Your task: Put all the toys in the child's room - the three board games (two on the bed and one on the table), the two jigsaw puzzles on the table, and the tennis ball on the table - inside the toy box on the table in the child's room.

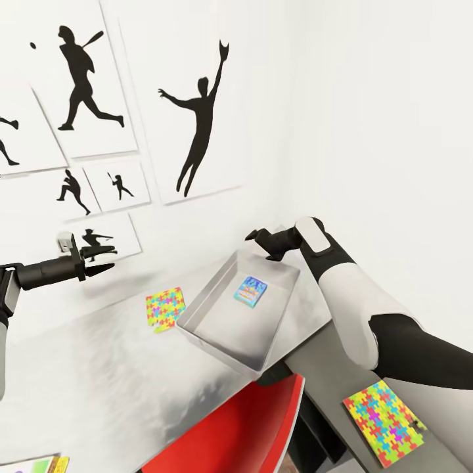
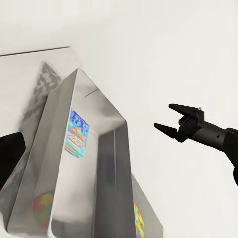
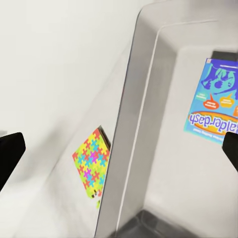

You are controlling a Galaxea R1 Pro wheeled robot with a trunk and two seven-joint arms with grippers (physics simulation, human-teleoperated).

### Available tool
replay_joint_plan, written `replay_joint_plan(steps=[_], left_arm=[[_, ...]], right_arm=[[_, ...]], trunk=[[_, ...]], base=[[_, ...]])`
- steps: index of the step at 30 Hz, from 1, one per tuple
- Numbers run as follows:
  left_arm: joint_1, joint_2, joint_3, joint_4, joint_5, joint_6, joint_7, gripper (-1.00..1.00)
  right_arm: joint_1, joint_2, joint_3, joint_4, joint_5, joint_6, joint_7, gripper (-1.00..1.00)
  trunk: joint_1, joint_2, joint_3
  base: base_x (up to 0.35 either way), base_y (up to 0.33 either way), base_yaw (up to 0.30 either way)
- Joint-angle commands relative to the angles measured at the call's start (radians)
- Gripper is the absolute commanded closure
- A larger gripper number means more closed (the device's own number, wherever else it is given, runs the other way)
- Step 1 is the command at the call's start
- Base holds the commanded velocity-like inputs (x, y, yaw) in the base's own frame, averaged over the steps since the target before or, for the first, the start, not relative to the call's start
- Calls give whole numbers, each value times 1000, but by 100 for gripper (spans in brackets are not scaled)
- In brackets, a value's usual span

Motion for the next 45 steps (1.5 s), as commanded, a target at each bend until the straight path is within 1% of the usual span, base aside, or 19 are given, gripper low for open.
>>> replay_joint_plan(steps=[1,28,37,45], left_arm=[[-1,-1,4,0,-11,10,-8,-100],[-1,-2,4,0,-11,10,-8,-100],[-1,-2,4,0,-11,10,-7,-100],[-1,-2,2,0,-11,10,-7,-100]], right_arm=[[-1,0,0,-1,-10,1,-10,-100],[-1,-1,1,-2,-8,-1,-5,-100],[-1,-2,3,-42,-8,1,-7,-100],[-1,-1,3,-49,-8,1,-8,-100]], trunk=[[1,-2,0],[1,-2,45],[1,-2,60],[1,-2,73]], base=[[0,0,0],[0,0,0],[0,0,0],[0,0,0]])
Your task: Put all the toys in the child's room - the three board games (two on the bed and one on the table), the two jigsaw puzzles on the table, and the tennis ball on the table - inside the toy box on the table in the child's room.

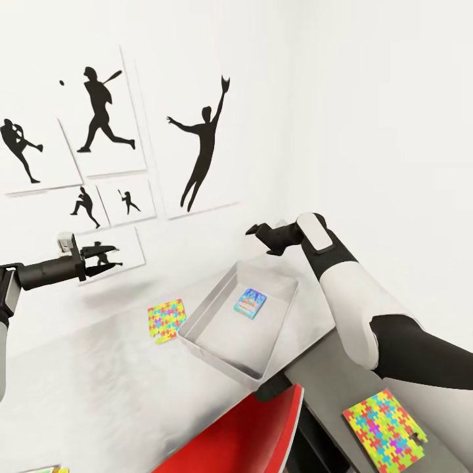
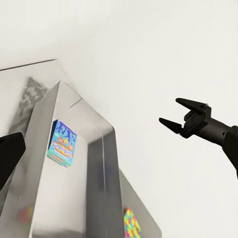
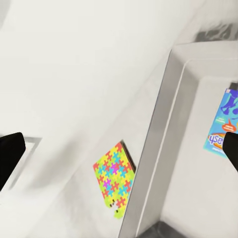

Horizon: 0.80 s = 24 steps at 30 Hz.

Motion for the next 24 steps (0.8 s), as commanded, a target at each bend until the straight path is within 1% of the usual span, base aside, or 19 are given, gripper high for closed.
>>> replay_joint_plan(steps=[1,24], left_arm=[[-1,-1,4,0,-11,10,-8,-100],[-1,-1,4,0,-11,10,-10,-100]], right_arm=[[-1,0,0,-1,-10,1,-10,-100],[-1,0,1,-2,-10,1,-10,-100]], trunk=[[1,-2,-1],[1,-2,38]], base=[[0,0,0],[0,0,0]])
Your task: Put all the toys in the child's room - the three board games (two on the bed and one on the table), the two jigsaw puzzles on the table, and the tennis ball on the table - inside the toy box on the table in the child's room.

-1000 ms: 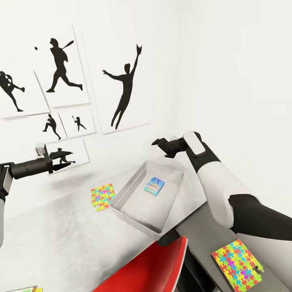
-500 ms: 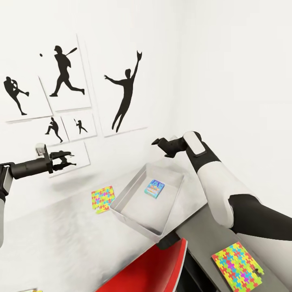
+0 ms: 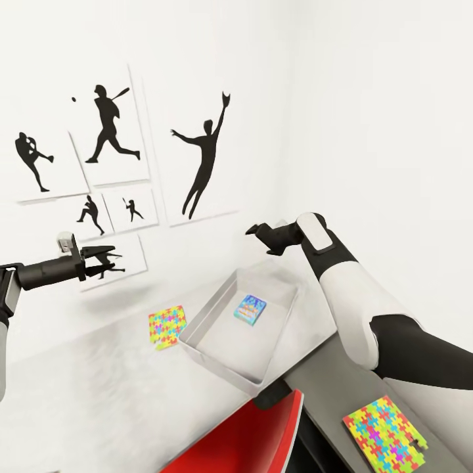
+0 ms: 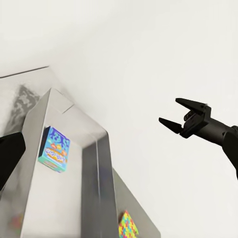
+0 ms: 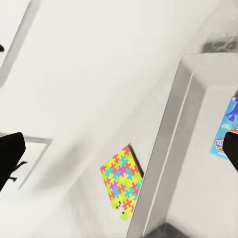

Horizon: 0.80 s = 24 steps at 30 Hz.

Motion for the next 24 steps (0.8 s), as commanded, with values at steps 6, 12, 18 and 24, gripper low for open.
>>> replay_joint_plan(steps=[6,12,18,24], left_arm=[[-2,-1,4,0,-11,10,-9,-100],[-2,-1,4,0,-11,10,-9,-100],[-1,-1,5,-2,-11,10,-9,-100],[-1,-1,4,-2,-11,10,-9,-100]], right_arm=[[-1,0,0,-1,-10,1,-10,-100],[-1,0,0,-1,-10,1,-10,-100],[-1,0,0,-1,-10,1,-10,-100],[-1,0,0,-1,-10,1,-10,-100]], trunk=[[1,-2,8],[1,-2,18],[1,-2,28],[1,-2,37]], base=[[0,0,0],[-19,0,0],[-94,0,0],[-141,0,0]])
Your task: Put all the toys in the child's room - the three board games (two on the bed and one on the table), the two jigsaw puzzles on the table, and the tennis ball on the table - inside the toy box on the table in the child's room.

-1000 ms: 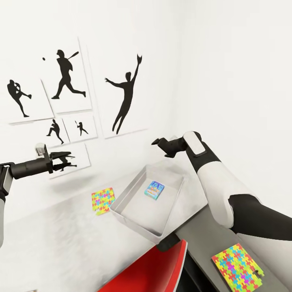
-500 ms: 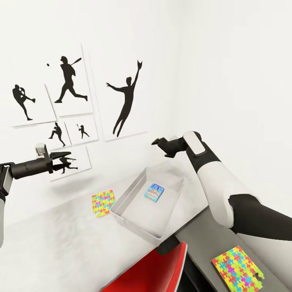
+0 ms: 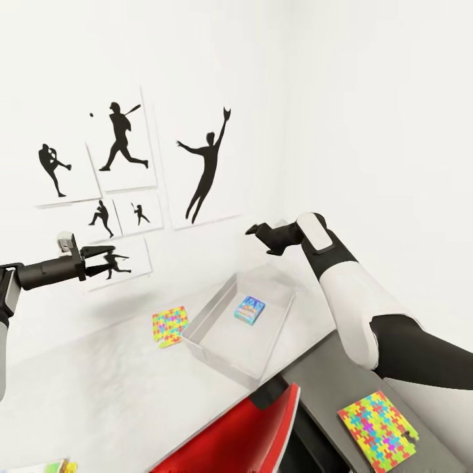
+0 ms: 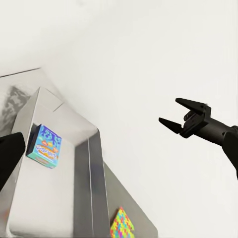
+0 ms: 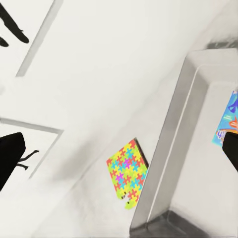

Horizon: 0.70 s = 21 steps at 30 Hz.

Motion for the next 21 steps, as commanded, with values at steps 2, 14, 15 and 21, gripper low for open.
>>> replay_joint_plan(steps=[2,14,15,21], left_arm=[[-2,-1,4,0,-11,10,-8,-100],[-2,-1,3,0,-11,10,-8,-100],[-2,-1,3,0,-11,10,-8,-100],[-1,-1,3,0,-11,10,-8,-100]], right_arm=[[-1,0,0,-1,-10,1,-10,-100],[-1,0,-1,0,-11,2,-10,-100],[-1,0,-1,0,-11,2,-10,-100],[-1,0,-1,-1,-12,2,-10,-100]], trunk=[[0,-2,-1],[0,-2,0],[0,-2,0],[0,-2,-5]], base=[[-157,0,0],[-90,9,-18],[-237,72,-153],[-278,84,-201]])
